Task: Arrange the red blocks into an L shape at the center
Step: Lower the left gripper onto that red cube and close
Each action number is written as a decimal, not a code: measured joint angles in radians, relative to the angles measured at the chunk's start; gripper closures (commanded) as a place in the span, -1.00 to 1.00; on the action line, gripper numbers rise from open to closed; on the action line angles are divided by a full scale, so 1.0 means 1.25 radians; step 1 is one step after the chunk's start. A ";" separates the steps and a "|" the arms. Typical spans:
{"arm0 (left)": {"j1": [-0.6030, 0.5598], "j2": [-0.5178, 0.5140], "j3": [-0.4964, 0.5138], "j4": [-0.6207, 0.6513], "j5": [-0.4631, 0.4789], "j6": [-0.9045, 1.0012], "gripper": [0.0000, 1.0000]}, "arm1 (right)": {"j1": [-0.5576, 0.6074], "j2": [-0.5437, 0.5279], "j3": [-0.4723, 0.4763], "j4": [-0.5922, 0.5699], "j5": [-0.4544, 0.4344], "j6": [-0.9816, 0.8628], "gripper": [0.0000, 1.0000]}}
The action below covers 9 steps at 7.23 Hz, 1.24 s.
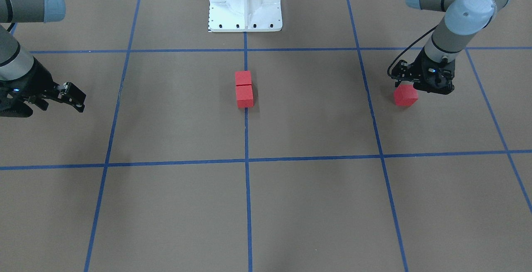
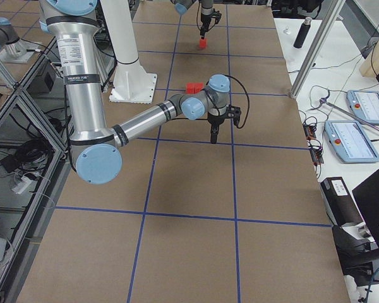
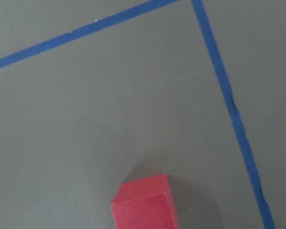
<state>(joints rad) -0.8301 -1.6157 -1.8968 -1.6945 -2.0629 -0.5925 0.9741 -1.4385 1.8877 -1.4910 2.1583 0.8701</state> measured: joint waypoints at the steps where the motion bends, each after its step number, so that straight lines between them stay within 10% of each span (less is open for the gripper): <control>1: 0.001 -0.008 0.020 0.000 0.000 -0.025 -1.00 | 0.000 0.001 0.000 0.000 0.000 0.001 -1.00; 9: 0.005 -0.019 0.138 -0.139 -0.017 -0.184 -0.66 | -0.001 0.002 -0.001 0.000 0.001 0.001 -1.00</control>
<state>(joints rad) -0.8244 -1.6398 -1.7247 -1.8688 -2.0838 -0.8227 0.9726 -1.4364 1.8860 -1.4910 2.1598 0.8717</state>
